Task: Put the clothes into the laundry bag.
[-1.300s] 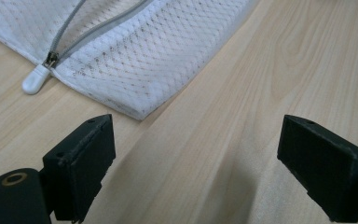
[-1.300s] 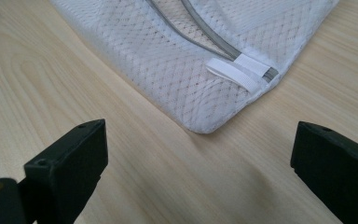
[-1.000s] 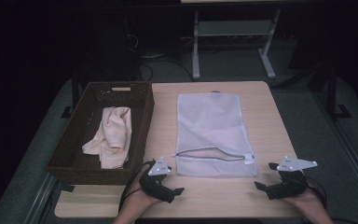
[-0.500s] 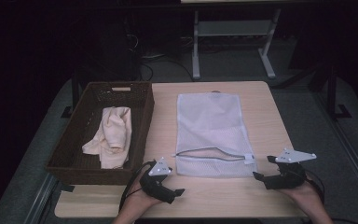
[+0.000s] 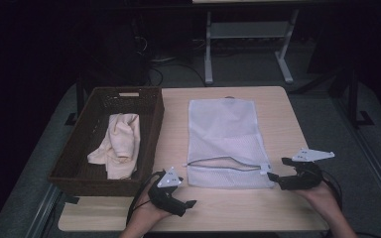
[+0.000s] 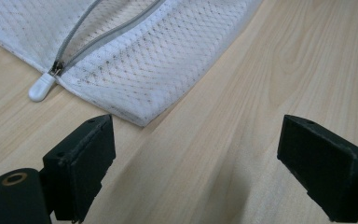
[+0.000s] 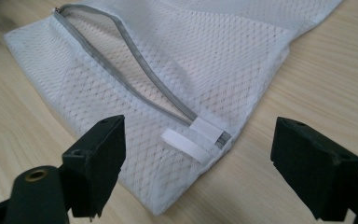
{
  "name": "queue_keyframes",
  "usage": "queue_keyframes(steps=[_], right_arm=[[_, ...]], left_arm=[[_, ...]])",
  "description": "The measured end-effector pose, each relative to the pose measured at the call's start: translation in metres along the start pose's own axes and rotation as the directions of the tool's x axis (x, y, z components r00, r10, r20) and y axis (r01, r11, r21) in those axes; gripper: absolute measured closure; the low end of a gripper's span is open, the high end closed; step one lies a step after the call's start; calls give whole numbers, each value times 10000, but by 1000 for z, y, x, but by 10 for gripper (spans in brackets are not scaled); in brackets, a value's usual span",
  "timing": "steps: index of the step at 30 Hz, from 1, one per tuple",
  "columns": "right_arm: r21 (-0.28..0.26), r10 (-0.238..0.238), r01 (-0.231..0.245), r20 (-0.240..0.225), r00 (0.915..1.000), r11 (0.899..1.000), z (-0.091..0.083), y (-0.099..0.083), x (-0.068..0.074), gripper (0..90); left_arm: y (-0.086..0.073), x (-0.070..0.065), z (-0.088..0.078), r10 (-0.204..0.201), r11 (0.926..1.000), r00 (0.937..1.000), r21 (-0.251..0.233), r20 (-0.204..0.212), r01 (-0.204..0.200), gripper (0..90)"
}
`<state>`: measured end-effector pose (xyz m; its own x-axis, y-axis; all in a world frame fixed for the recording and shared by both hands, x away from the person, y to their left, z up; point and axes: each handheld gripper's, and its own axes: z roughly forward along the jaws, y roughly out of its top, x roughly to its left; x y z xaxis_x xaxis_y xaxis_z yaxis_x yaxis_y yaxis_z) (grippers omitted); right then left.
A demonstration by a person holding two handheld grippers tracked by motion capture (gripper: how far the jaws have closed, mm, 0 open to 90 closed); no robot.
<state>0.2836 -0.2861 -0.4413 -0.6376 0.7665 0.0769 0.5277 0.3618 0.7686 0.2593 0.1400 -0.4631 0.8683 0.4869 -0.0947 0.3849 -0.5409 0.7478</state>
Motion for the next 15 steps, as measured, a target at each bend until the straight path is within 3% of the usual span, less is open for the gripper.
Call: queue_keyframes(steps=[12,15], right_arm=[[-5,74,-74,-92,9999,10000,4,16,-10,322],[52,-10,9,49,10000,10000,6,26,-14,412]], left_arm=[[-1,0,-1,-27,10000,10000,-82,25,27,105],[0,0,-1,7,10000,10000,-81,45,-7,105]])
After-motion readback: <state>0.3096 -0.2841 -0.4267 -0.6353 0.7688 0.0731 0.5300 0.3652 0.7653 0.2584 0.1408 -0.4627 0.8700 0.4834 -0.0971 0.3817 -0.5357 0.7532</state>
